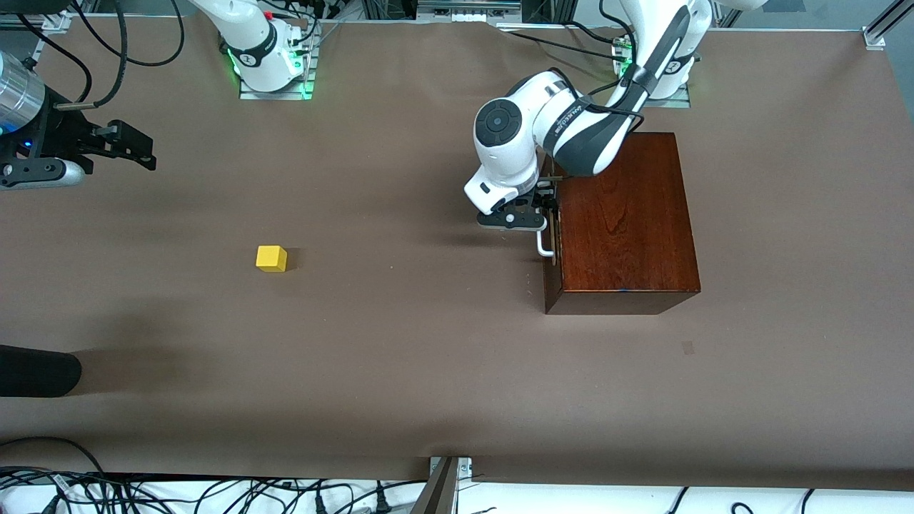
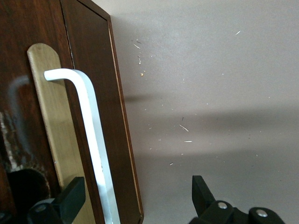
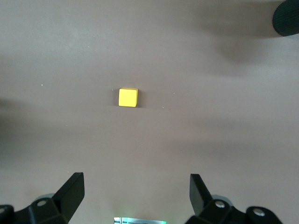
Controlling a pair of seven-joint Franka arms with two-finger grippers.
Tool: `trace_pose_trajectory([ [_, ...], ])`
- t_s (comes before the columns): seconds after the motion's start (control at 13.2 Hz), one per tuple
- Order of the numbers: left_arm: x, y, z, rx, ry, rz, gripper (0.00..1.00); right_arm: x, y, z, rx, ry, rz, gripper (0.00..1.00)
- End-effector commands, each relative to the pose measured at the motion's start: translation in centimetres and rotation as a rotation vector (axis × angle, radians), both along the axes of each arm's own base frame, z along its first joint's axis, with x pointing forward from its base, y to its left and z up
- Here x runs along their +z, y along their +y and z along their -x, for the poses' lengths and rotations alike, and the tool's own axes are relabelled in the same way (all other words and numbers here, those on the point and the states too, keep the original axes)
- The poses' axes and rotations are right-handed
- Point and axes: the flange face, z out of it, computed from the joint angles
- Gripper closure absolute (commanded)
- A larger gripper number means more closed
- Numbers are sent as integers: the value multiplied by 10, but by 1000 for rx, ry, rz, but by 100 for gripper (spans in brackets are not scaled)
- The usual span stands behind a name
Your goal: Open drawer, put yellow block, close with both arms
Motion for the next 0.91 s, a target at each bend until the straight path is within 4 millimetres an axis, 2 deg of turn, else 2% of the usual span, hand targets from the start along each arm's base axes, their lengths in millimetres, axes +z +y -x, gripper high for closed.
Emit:
trace_pose_trajectory([
  [0.0, -10, 3, -1, -1, -26, -5, 0, 6, -2, -3, -6, -6, -3, 0],
  [0.23, -25, -1, -2, 29, -31, -1, 0, 6, -2, -3, -6, -6, -3, 0],
  [0.83, -36, -5, -3, 13, -57, -21, 0, 6, -3, -3, -9, -6, -2, 0],
])
